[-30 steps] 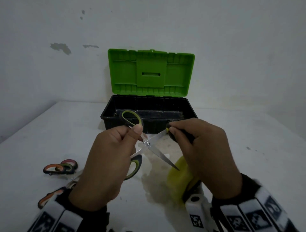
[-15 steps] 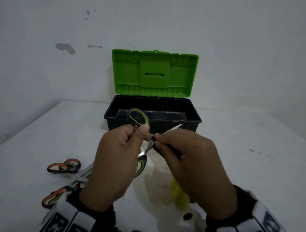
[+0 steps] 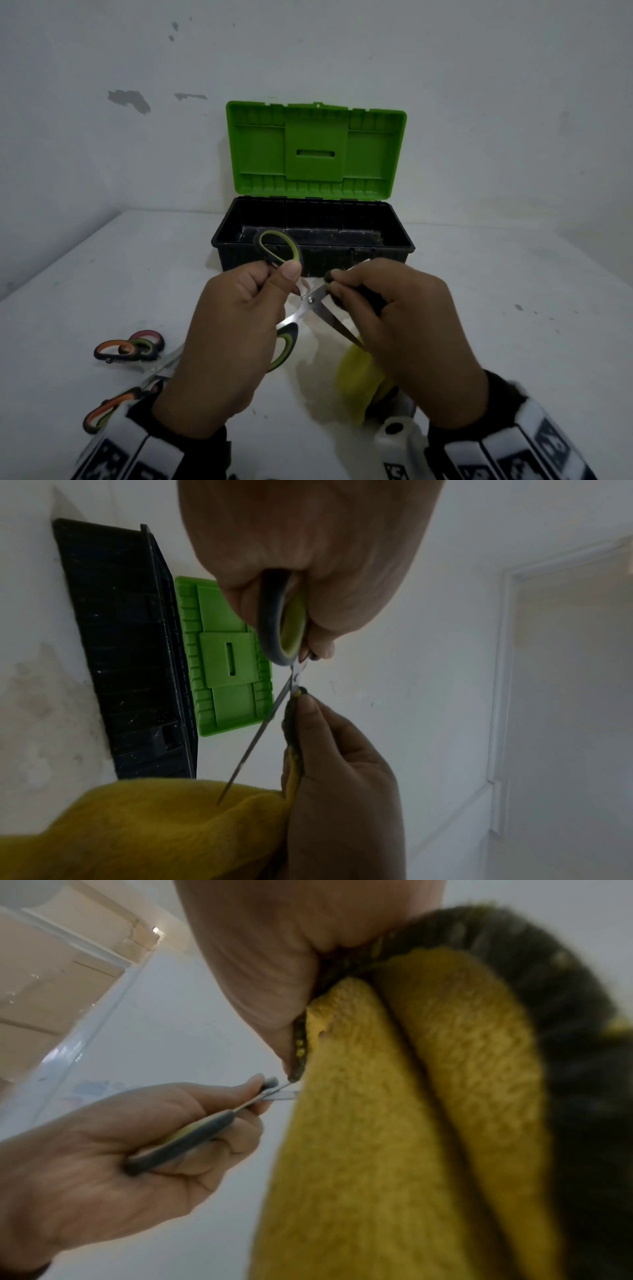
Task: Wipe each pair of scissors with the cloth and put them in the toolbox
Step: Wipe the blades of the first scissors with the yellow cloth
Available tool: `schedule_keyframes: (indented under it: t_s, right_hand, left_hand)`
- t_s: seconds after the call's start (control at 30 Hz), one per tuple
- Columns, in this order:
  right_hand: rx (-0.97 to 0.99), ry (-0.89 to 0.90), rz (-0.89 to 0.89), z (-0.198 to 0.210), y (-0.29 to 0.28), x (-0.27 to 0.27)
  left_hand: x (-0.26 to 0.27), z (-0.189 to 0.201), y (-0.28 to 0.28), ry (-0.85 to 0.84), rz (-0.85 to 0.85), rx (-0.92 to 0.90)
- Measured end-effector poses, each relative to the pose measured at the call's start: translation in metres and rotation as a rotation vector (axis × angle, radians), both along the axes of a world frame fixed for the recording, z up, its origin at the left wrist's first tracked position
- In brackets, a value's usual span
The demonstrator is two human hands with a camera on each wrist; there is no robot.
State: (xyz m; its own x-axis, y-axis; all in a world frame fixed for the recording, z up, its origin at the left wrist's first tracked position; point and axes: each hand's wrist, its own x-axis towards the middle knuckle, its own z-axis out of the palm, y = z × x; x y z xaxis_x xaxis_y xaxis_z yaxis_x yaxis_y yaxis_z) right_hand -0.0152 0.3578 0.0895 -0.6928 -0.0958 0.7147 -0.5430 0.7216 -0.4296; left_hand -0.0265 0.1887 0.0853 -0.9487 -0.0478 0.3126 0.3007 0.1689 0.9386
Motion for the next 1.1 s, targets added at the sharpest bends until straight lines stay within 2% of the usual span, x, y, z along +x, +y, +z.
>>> schedule_keyframes:
  t_s: [0.2,0.33,0.43,0.63,0.7,0.8,0.87,0.97,1.03,1.1]
  right_hand:
    - [-0.014,-0.122,-0.195,0.006,0.032,-0.018]
    - [-0.152,-0.209,-0.237,0.013,0.045,-0.019]
    - [-0.320,-0.378,-0.129,0.015,0.036,-0.014]
    - [-0.678,-0.965,0.090,0.026,0.019,-0.009]
    - [-0.671,-1.043,0.143,0.027,0.019,-0.011]
    - [-0.633,-1.041,0.167,0.026,0.019,-0.010]
    - [-0.674,-1.054,0.182,0.024,0.022,-0.008]
    - [-0.754,-1.008,0.179,0.020,0.026,-0.004]
    - [-0.734,-0.924,0.167,0.016,0.028,-0.002]
    - [-0.676,-0.843,0.149,0.011,0.028,0.000]
  left_hand:
    - [-0.002,-0.002,0.002,0.115,0.034,-0.126]
    - [-0.011,-0.001,0.003,0.243,0.092,-0.251]
    - [-0.019,0.001,0.005,0.401,0.114,-0.427]
    - [-0.021,0.001,0.016,0.567,0.044,-0.788]
    - [-0.019,-0.002,0.018,0.596,0.016,-0.904]
    - [-0.019,-0.007,0.018,0.630,-0.016,-0.979]
    - [-0.021,-0.007,0.014,0.616,-0.034,-0.950]
    - [-0.019,-0.006,0.004,0.488,0.025,-0.748]
    - [-0.015,-0.005,0.000,0.295,0.127,-0.586]
    - [-0.012,-0.001,-0.001,0.029,0.146,-0.480]
